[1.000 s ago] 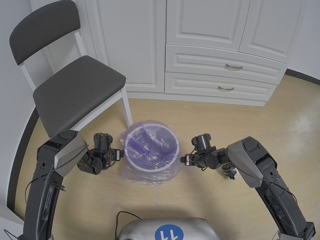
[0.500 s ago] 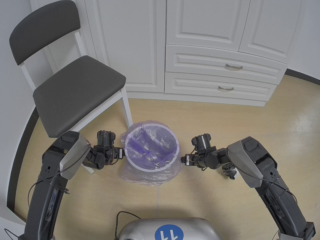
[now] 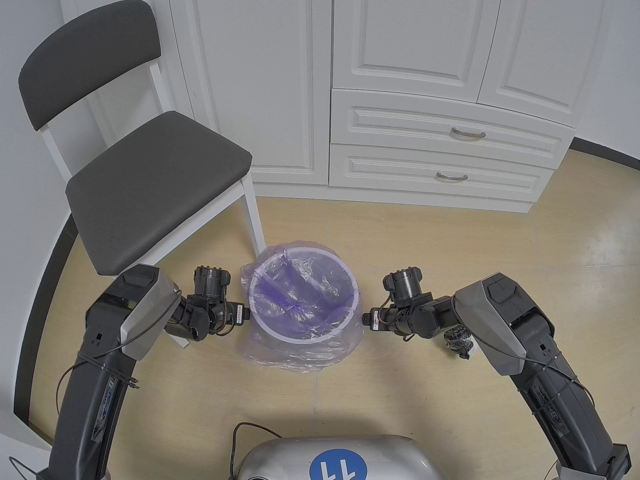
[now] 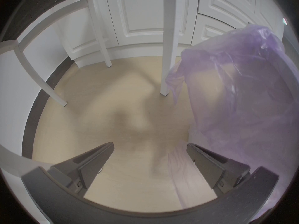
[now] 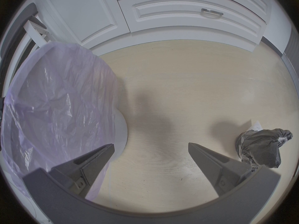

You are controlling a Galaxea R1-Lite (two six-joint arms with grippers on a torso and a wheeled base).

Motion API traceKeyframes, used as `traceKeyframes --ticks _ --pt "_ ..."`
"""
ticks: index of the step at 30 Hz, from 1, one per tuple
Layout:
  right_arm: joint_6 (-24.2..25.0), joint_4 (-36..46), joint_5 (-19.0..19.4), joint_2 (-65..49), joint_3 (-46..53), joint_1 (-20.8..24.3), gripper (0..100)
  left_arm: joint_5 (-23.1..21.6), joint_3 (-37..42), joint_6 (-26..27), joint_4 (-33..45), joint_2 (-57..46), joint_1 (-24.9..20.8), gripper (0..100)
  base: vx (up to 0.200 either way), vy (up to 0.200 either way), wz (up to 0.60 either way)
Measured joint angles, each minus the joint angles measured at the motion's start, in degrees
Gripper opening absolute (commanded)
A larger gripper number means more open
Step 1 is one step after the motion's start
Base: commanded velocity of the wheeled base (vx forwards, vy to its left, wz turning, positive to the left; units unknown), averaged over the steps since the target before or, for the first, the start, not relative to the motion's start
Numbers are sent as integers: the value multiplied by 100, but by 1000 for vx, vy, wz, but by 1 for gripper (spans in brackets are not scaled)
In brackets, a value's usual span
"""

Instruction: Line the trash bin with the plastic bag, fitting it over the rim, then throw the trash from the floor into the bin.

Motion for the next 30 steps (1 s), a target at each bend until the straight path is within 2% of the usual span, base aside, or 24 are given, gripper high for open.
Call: traceKeyframes --ticks 5,11,14,23,30 --pt "-9 -123 -79 -43 40 0 100 -15 730 4 -161 -373 20 100 0 0 0" --pt "-61 -733 -107 -305 652 -46 100 -22 1809 15 -855 -924 -11 100 0 0 0" --pt "-173 -1321 -115 -510 1251 -85 100 -22 2356 20 -1150 -1213 -55 100 0 0 0" --pt "-1022 -4089 -5 -1301 3649 -250 100 -37 3953 9 -2138 -2048 -215 100 0 0 0" --pt "-1396 -4932 35 -2361 5541 -245 100 -48 5543 -9 -2937 -2865 -339 100 0 0 0"
